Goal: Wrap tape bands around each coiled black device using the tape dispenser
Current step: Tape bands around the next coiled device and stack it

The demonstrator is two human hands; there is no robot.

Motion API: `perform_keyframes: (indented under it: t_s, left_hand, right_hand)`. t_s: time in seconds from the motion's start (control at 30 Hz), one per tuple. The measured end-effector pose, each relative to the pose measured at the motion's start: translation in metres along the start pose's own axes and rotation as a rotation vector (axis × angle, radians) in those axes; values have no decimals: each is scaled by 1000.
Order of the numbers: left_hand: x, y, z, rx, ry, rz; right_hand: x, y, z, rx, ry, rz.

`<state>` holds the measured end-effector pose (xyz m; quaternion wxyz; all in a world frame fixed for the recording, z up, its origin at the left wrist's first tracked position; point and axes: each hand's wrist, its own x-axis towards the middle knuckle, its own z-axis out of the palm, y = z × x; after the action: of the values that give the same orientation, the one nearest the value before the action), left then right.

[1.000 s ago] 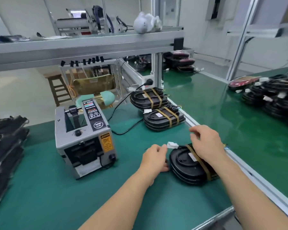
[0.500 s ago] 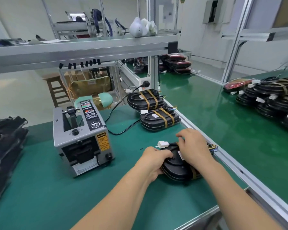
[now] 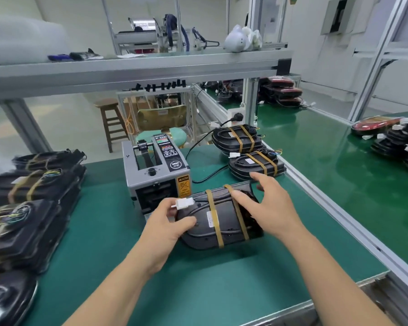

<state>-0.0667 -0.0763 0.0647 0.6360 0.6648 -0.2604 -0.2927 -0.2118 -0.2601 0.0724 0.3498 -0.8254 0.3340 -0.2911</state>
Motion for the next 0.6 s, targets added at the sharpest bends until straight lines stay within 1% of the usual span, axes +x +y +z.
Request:
perform_keyframes:
  t_s: [0.1,0.17,0.2,0.33,0.47,0.6]
  left_hand:
    - [-21,2,-32,18,32,69]
    - [-31,2,-52,19,44,100]
    - [-36,2,-61,27,45,112]
    - [-49,-1,-95,81,72,136]
    - [-57,-1,-122,109,110,172]
    - [-66,6,-140,114,71,136]
  right_hand:
    - [-13,-14,16,314,-183,140]
    - [-23,-23,31,481,-283,149]
    - [-28,-28,40,538,-307,134]
    - [-43,-46,70,677,-332,93]
    - [-51,-60,92,725,-359,66]
    - [-55,-71,107,764,-350,23]
